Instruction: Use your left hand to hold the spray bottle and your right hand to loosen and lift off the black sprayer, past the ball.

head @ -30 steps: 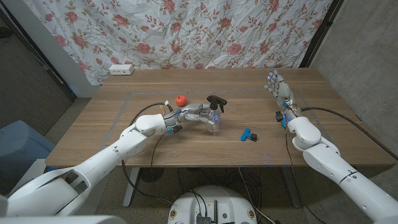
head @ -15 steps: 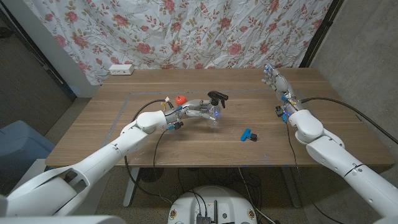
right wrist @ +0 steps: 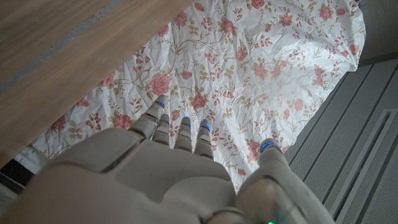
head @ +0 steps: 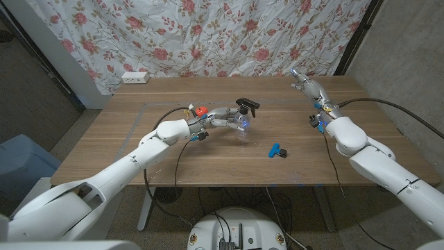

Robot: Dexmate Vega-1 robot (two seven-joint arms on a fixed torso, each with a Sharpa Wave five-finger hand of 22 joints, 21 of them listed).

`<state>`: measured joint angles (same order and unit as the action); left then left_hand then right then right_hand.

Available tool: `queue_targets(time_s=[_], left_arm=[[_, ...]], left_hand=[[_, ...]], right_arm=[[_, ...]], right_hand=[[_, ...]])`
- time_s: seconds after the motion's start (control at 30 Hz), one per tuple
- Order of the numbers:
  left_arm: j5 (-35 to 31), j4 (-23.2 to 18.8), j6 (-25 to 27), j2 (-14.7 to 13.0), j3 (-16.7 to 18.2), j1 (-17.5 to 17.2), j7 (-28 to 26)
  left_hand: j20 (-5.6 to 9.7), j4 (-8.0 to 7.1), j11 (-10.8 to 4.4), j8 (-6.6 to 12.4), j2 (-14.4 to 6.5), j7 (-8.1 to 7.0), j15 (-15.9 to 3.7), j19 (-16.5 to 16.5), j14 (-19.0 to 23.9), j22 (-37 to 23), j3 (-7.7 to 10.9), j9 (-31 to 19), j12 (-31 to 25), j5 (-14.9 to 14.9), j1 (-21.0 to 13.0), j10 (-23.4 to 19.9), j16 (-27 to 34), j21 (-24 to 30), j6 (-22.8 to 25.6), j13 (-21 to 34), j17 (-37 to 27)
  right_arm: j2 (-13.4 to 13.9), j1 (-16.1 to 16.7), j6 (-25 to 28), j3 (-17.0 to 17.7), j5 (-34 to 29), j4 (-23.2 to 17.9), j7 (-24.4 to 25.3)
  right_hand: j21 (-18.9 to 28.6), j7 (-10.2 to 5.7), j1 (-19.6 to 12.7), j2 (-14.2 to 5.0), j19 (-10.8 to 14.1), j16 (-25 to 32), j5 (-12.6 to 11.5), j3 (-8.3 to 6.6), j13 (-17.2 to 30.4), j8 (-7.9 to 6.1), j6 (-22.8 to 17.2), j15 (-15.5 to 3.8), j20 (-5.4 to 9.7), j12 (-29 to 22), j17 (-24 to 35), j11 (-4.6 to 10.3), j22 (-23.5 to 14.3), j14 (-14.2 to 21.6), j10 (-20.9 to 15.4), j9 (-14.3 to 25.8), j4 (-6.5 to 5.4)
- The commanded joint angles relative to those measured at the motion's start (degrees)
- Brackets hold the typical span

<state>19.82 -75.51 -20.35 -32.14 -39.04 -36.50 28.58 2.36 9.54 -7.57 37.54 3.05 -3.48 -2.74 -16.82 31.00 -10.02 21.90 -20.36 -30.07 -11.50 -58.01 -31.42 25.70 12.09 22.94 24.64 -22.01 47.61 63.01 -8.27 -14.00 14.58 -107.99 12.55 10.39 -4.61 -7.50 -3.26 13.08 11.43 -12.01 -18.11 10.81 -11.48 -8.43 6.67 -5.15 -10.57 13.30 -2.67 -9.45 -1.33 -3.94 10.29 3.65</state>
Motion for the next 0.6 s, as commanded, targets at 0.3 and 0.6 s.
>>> queue_targets(time_s=[0.3,0.6], left_arm=[[-1.32,4.06,-0.72,1.97,-1.75,4.03,2.50],[-1.40,7.68,-2.51,3.32,-2.39,5.71,4.39]], left_hand=[[2.73,-0.18,-3.74,0.82,-4.66,0.03,-8.91,-0.76,0.09,-0.17,-0.05,-0.03,-0.93,-0.47,-3.35,-3.19,-0.24,0.17,-0.02,4.83,0.00],[2.96,-0.11,-3.93,1.17,-4.58,-0.81,-9.22,-0.72,0.02,-0.18,-0.19,0.01,-1.05,-0.55,-3.15,-3.33,-0.69,0.09,0.19,5.11,0.13]], right_arm=[[9.45,4.90,4.59,6.31,-2.79,-10.73,-5.50],[11.79,5.71,6.92,7.81,-4.28,-14.39,-8.00]], right_hand=[[-0.12,0.50,-1.71,0.83,-1.03,-0.14,0.60,-0.34,0.19,-0.90,-2.00,0.73,-0.89,0.15,-0.10,-0.35,-0.17,-1.20,1.63,0.36,1.93],[-0.02,0.63,-4.98,0.79,-1.69,-0.09,0.72,-1.75,0.27,-0.67,-1.25,1.60,-1.41,0.25,-0.18,-0.30,-0.18,-2.18,4.18,0.66,4.58]])
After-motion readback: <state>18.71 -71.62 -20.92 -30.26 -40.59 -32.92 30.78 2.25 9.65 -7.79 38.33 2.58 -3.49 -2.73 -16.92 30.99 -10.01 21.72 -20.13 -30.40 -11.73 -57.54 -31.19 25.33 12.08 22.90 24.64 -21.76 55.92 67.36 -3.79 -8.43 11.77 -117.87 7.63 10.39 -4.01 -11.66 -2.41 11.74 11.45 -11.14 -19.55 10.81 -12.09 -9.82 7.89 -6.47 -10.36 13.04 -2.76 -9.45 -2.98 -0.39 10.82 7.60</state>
